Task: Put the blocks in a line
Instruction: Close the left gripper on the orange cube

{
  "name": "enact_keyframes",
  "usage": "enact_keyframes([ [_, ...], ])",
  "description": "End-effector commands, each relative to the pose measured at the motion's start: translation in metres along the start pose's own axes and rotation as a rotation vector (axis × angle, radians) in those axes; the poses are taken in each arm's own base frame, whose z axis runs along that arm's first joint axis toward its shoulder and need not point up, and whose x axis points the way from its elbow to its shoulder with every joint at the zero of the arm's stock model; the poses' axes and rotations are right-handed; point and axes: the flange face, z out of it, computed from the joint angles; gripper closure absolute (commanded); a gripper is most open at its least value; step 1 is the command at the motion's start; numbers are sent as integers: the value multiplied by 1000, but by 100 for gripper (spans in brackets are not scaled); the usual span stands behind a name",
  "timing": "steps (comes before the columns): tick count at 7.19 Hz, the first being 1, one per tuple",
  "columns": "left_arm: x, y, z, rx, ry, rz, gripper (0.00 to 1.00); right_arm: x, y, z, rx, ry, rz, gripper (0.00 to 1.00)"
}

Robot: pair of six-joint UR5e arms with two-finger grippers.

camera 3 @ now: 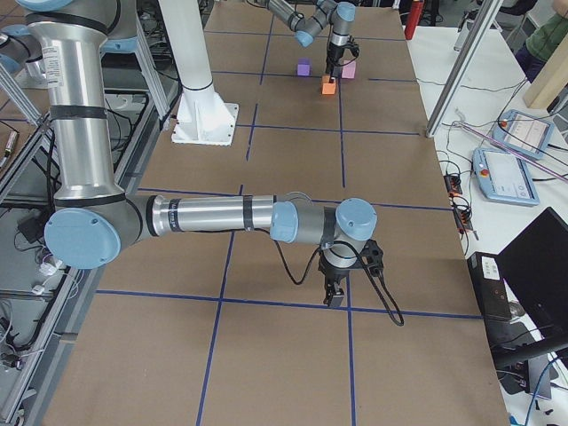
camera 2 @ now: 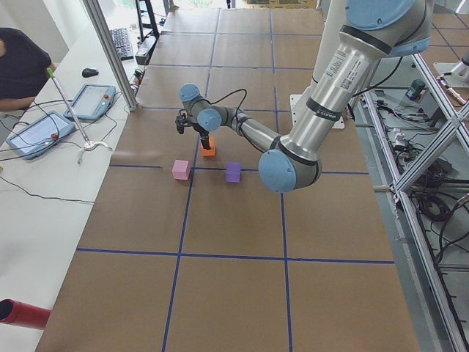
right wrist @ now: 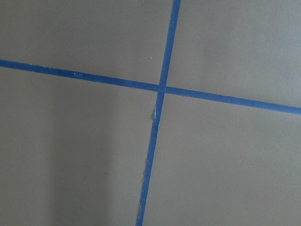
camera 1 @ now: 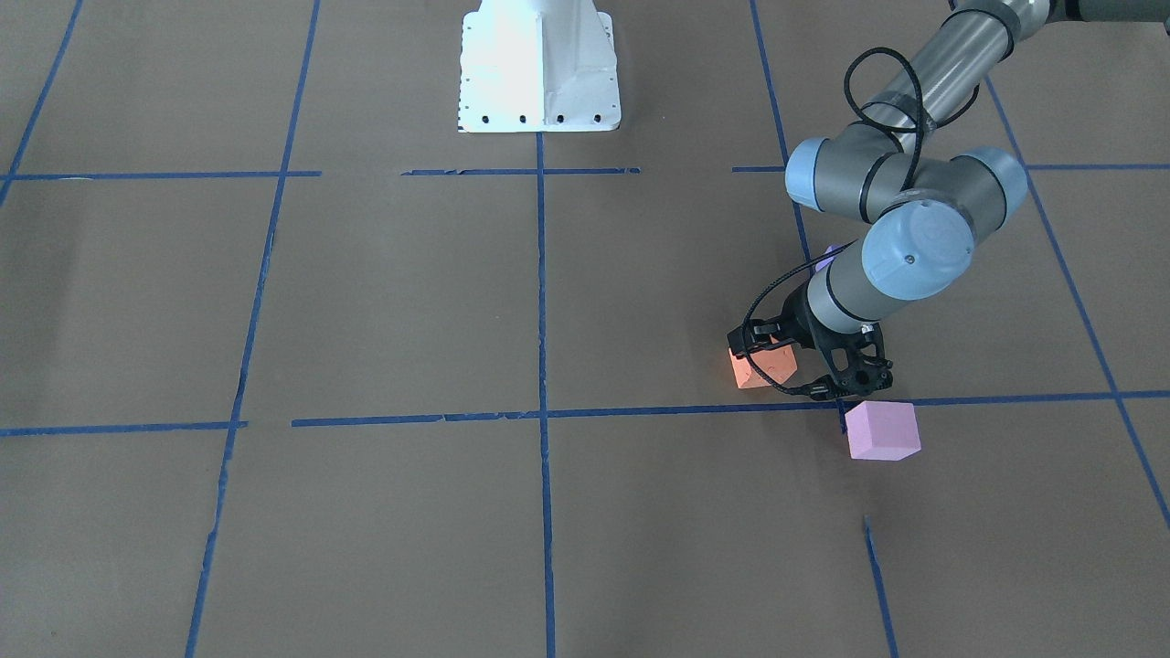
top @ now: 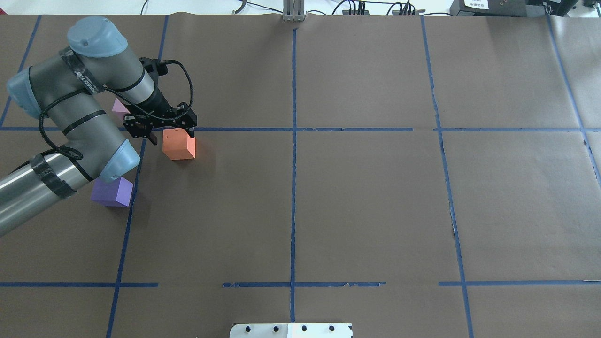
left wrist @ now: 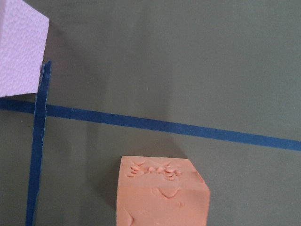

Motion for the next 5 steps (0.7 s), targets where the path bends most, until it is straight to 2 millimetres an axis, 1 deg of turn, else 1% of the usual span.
enact_keyframes([
  [1,-1,2,13,-4,-22,-6,1,0,0,0,0,0,0,0],
  [3,2,4,22,-3,-34,1,1,0,0,0,0,0,0,0],
  [5,-1,0,28,1,-23,9,3,0,0,0,0,0,0,0],
])
